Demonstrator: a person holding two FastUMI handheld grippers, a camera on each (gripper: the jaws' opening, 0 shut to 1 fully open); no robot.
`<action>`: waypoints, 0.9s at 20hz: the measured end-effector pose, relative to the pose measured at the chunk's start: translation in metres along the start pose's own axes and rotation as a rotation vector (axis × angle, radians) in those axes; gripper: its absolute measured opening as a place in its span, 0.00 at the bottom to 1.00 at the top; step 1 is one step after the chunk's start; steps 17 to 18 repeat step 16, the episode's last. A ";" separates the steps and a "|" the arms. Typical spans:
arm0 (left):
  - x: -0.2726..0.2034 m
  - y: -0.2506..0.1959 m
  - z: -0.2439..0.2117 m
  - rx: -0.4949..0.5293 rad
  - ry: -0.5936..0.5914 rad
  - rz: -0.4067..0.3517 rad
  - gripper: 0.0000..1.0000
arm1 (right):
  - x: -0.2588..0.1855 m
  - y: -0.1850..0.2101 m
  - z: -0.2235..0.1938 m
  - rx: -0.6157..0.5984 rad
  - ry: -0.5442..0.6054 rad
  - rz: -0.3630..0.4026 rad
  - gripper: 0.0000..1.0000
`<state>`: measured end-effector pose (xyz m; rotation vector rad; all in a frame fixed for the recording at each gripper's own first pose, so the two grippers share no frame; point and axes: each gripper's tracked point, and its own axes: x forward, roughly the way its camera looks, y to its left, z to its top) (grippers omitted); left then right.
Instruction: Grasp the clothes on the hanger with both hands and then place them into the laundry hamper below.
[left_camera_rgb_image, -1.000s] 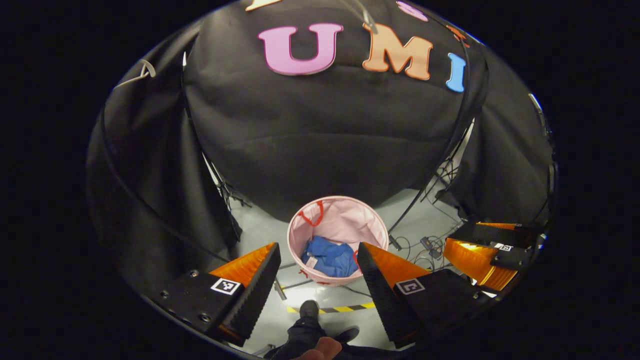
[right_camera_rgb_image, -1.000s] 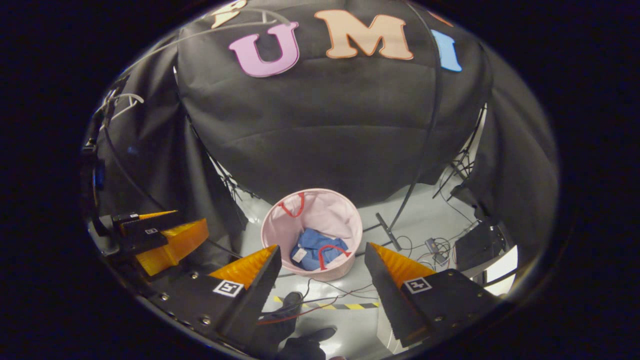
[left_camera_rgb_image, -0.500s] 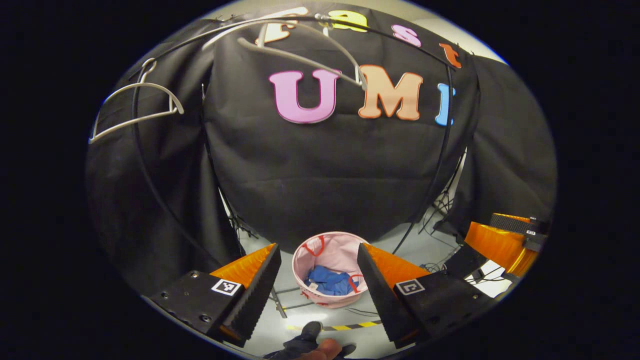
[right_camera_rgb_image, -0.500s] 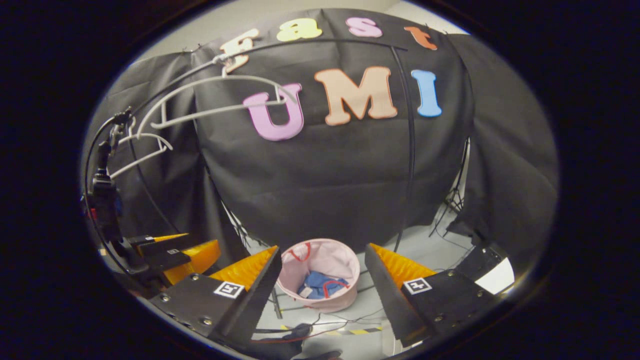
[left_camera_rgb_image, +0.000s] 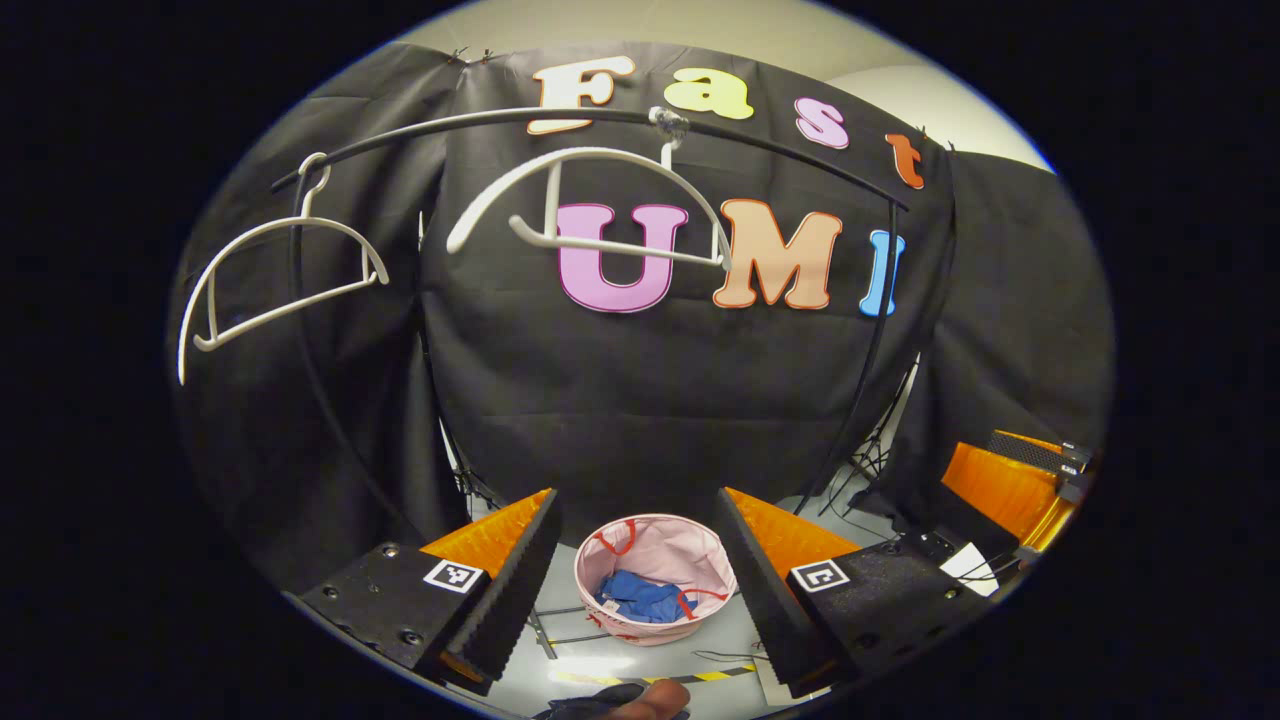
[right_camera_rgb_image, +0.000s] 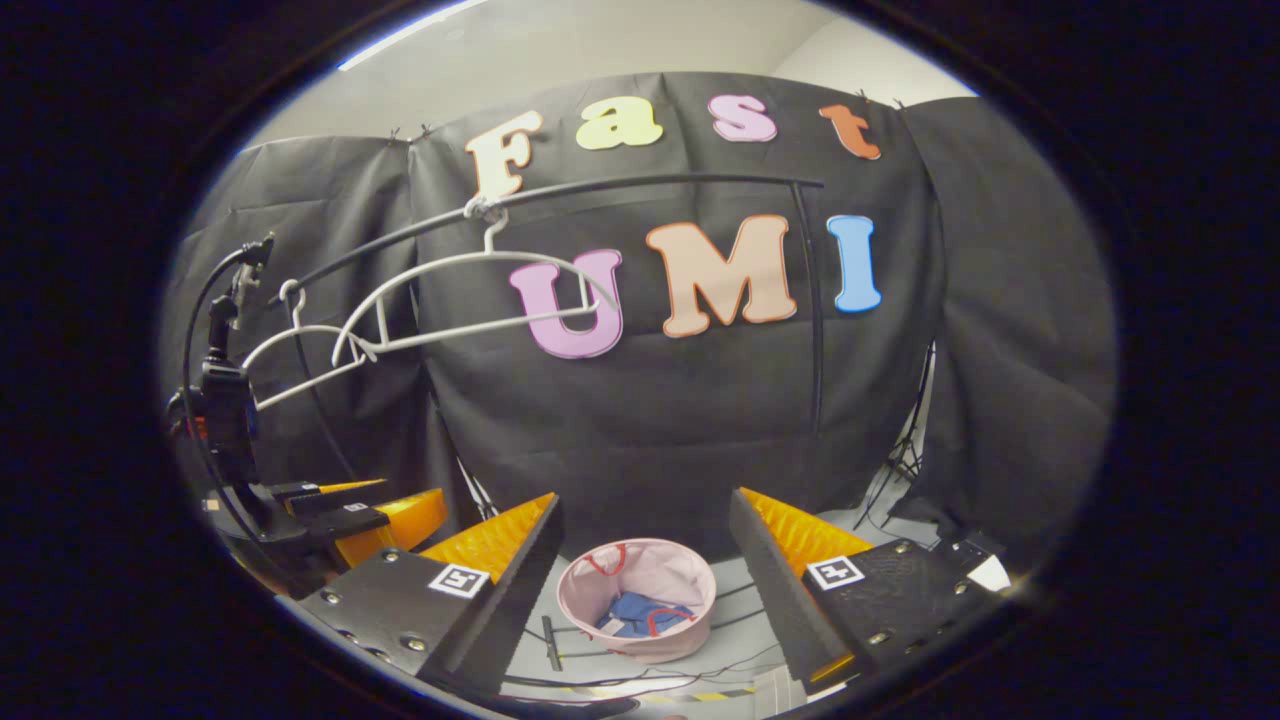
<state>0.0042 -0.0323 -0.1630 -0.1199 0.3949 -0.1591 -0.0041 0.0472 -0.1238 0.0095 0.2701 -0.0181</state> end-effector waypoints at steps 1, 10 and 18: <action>-0.003 -0.002 0.008 0.003 -0.021 -0.012 0.96 | -0.006 -0.002 0.008 0.005 -0.025 -0.007 0.99; -0.063 -0.008 0.088 0.103 -0.223 -0.016 0.97 | -0.041 -0.047 0.050 -0.029 -0.204 -0.085 1.00; -0.090 -0.028 0.133 0.155 -0.408 -0.055 0.94 | -0.057 -0.057 0.056 -0.027 -0.250 -0.070 1.00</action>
